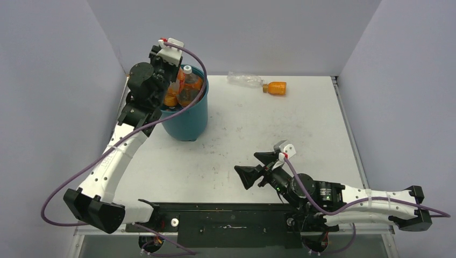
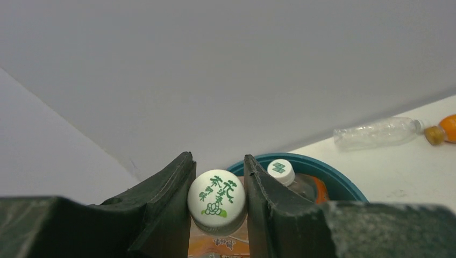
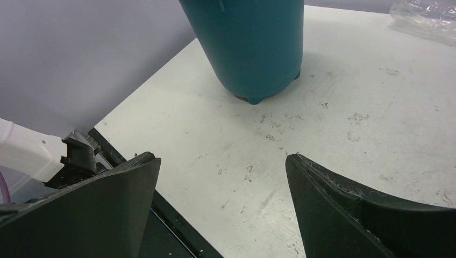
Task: Put the plastic bottles in the bin
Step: Place the plastic bottle in the trash bin.
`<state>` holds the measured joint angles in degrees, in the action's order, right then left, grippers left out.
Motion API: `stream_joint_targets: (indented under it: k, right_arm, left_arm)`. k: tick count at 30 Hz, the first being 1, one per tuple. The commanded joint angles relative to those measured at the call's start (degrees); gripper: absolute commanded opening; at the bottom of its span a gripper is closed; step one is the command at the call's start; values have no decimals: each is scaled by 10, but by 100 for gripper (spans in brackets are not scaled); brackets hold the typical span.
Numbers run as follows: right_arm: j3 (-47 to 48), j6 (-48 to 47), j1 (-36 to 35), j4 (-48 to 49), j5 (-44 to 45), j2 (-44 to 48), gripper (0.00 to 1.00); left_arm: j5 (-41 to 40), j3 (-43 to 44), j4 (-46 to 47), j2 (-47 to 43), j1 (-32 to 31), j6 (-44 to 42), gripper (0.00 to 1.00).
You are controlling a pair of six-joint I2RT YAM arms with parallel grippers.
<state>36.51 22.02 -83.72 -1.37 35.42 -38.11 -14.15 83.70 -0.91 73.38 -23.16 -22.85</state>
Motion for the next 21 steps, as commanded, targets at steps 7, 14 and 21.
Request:
stream_joint_targets:
  k: [7, 14, 21]
  right_arm:
    - [-12, 4, -3, 16, 21, 2, 90]
    - [-25, 4, -2, 15, 34, 21, 90]
    - [-36, 20, -3, 15, 30, 22, 90]
  left_arm:
    - [83, 21, -22, 50, 22, 71, 0]
    - [123, -45, -8, 47, 47, 113, 0]
    - [134, -129, 35, 23, 56, 150, 0]
